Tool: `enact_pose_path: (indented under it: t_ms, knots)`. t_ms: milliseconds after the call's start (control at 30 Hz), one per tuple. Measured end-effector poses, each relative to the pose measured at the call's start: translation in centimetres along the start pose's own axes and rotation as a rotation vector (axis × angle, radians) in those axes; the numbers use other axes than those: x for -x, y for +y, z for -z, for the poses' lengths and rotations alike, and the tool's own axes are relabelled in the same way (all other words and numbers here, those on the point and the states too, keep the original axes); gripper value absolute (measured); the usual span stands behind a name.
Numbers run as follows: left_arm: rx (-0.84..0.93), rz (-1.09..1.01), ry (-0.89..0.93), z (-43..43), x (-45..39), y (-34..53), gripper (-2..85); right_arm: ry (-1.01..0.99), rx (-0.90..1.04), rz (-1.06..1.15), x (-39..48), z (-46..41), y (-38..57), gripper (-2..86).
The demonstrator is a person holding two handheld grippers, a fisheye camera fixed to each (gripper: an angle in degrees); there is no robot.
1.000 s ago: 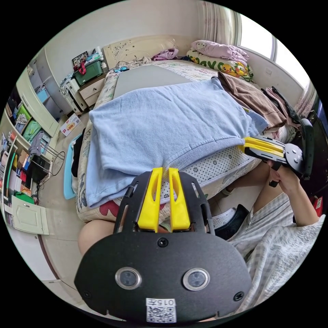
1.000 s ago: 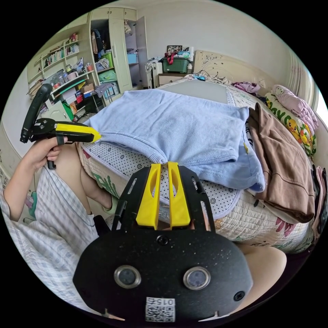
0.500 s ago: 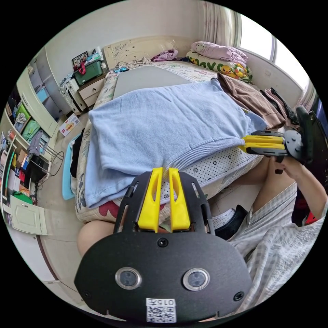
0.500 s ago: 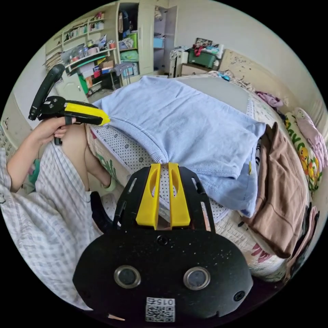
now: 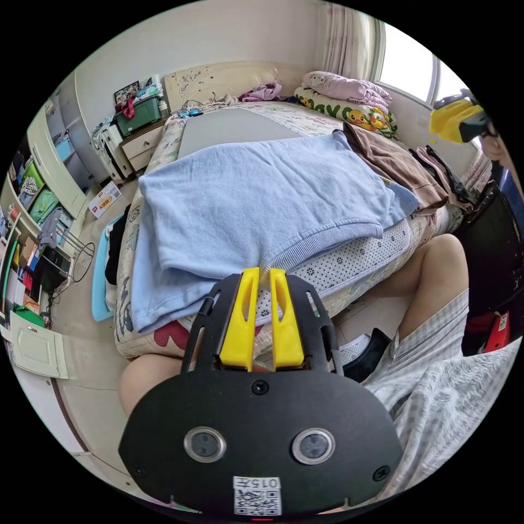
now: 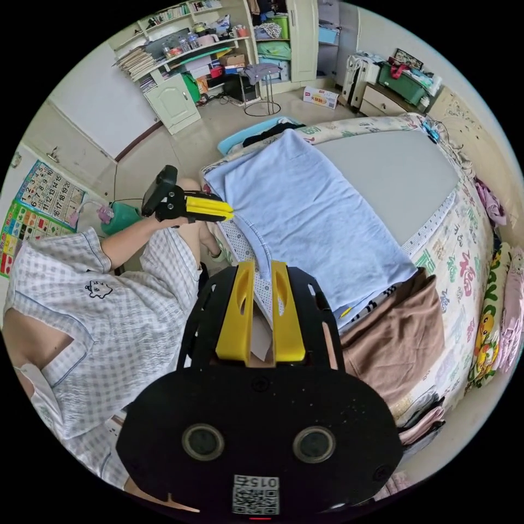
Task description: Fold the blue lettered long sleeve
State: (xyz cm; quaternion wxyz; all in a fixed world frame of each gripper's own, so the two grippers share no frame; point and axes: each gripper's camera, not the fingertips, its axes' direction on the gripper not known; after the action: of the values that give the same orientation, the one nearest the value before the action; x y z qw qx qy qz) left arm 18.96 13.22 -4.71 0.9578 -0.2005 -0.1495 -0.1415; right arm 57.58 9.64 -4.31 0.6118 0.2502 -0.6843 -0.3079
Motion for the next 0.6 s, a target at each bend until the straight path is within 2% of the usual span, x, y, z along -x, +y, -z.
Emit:
enact_pose_path:
  t_ms: [167, 267, 333, 400, 467, 533, 600]
  knots:
    - [0.016, -0.012, 0.009, -0.3, 0.2, -1.1, 2.9, -0.045, -0.084, 0.026, 0.1, 4.1, -0.1, 7.1]
    - [0.049, -0.011, 0.060, -0.3, 0.9, -2.1, 4.0, -0.086, -0.279, -0.051, -2.0, 6.2, 4.4, 7.6]
    - [0.097, -0.017, 0.107, 0.3, 1.2, -2.8, 5.1, -0.192, -0.499, -0.207, -5.9, 6.6, 10.6, 7.8]
    - [0.111, -0.045, 0.131, 1.8, 1.0, -3.5, 5.9, -0.174, -0.603, -0.343, -8.9, 5.7, 15.5, 8.2]
    - [0.037, -0.091, 0.147, 4.4, 0.9, -5.0, 6.6, -0.089, -0.673, -0.536, -11.6, 4.5, 20.2, 8.7]
    - [-0.039, -0.105, 0.181, 5.9, 0.9, -7.3, 7.0, -0.090, -0.764, -0.744, -14.4, 2.5, 24.8, 9.6]
    - [-0.109, -0.121, 0.223, 6.5, 0.5, -10.5, 7.6, -0.098, -0.791, -0.830, -15.6, 1.0, 26.2, 10.4]
